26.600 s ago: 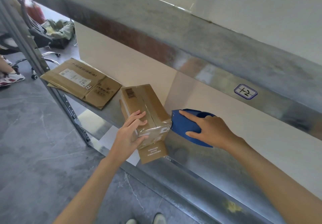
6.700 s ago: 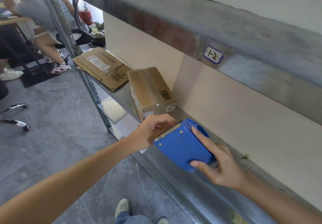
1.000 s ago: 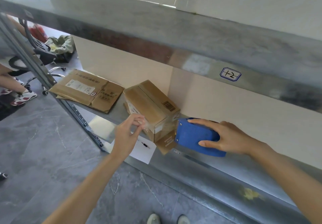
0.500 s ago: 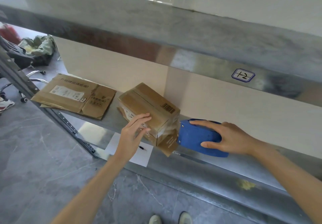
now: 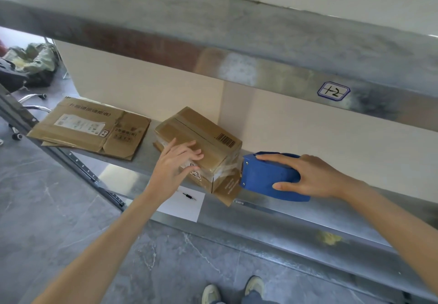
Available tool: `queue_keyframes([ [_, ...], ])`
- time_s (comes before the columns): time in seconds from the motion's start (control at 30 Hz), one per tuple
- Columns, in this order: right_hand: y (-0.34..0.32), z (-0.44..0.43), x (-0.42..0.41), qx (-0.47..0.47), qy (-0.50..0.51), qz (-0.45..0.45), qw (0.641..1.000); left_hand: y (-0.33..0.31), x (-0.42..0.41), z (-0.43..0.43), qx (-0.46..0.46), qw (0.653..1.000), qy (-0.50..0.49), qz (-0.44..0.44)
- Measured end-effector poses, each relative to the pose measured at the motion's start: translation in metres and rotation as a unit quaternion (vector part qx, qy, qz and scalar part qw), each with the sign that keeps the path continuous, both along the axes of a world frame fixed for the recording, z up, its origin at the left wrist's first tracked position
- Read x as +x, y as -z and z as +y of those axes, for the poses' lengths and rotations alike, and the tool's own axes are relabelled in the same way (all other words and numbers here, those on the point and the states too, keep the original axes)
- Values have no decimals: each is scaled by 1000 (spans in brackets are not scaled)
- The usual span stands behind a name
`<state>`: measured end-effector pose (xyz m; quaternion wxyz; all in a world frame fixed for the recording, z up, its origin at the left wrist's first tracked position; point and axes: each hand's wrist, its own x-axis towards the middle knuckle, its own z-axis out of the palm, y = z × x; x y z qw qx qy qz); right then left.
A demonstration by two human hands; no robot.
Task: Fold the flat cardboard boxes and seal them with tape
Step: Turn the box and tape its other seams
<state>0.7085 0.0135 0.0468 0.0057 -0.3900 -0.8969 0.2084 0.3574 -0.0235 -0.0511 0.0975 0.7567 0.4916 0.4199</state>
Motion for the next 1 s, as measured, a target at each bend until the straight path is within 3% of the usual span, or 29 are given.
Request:
queue_keyframes([
  [0.2,-5,-3,-6,7,4,-29,1000,-6,0,-2,-54,997,11,-49],
  [0.63,-7,-1,-7,2,2,-39,999,-2,26,-3,1,996,-83,-43],
  [0.8,-4,0,-2,-4,9,-25,1000,2,38,-4,-4,990,-111,-85],
  [0.9,-4,0,-2,6,5,-31,999,3,40,-5,-5,989,-102,-106],
  [1.0,-5,1,-2,3,8,-37,999,8,29,-4,10,996,-60,-67],
])
